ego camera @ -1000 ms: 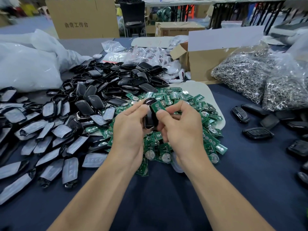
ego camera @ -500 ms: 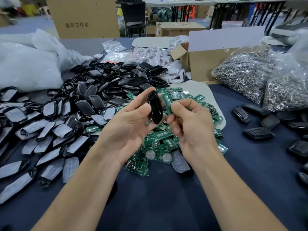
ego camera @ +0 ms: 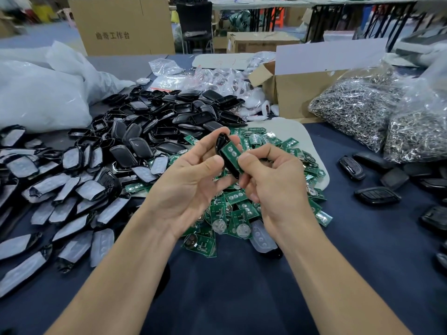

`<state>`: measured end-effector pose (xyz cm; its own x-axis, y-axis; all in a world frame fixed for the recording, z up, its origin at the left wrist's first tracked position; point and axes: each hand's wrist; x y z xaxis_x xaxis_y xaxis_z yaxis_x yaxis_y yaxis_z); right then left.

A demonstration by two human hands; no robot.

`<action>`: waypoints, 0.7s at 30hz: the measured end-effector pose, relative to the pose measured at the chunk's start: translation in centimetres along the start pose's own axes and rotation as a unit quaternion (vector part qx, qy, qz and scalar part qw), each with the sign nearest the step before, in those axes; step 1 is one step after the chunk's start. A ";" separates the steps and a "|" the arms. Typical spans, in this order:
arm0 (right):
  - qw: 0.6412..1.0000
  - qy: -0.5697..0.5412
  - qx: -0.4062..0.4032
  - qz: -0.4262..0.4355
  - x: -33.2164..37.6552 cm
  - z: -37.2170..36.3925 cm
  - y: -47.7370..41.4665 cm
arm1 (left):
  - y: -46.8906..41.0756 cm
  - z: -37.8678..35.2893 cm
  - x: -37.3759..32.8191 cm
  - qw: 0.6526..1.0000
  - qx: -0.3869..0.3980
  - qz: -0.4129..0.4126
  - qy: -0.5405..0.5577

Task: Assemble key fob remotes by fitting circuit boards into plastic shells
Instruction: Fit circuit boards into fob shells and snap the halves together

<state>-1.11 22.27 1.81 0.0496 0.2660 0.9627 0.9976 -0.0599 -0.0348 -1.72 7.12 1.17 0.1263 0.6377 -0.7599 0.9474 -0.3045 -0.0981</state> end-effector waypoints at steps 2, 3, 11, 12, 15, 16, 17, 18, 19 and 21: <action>1.000 0.012 0.005 0.002 0.0 0.1 -0.1 | 0.0 0.2 0.0 1.000 0.004 0.002 -0.009; 1.000 0.019 0.004 0.003 0.0 0.2 -0.1 | 0.0 0.2 0.1 1.000 0.006 0.002 -0.014; 0.997 0.072 -0.033 0.001 -0.7 0.7 -0.4 | 0.0 0.0 0.4 0.996 0.004 -0.022 -0.081; 0.996 0.084 -0.038 -0.005 -0.8 0.7 -0.5 | 0.0 -0.2 0.5 0.995 -0.002 -0.026 -0.092; 0.992 0.119 -0.041 -0.019 -1.2 0.5 -0.6 | 0.0 -0.8 1.0 0.988 -0.055 -0.045 -0.136; 0.990 0.131 -0.042 -0.023 -1.3 0.4 -0.6 | 0.0 -1.1 1.2 0.983 -0.086 -0.052 -0.155; 0.988 0.144 -0.043 -0.024 -1.4 0.2 -0.6 | 0.0 -1.2 1.5 0.975 -0.121 -0.059 -0.176; 0.985 0.167 -0.045 -0.022 -1.5 0.2 -0.6 | 0.0 -1.4 1.7 0.966 -0.155 -0.065 -0.196; 0.978 0.201 -0.050 -0.014 -1.6 0.2 -0.6 | -0.1 -1.5 2.0 0.957 -0.181 -0.069 -0.214; 0.960 0.272 -0.064 0.013 -1.6 0.4 -0.5 | -0.1 -1.8 2.2 0.946 -0.211 -0.074 -0.233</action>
<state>-1.64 22.21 0.16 0.0069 -0.2767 0.9609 0.9804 -0.1872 -0.0609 -1.06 9.85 0.64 -0.0671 0.2409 -0.9682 0.9900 0.1366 -0.0346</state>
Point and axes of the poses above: each hand's wrist, its own y-axis away from the middle knuckle, its own z-axis out of the back of the hand, x = y × z, and after that the axes turned 1 degree about -z, right-handed
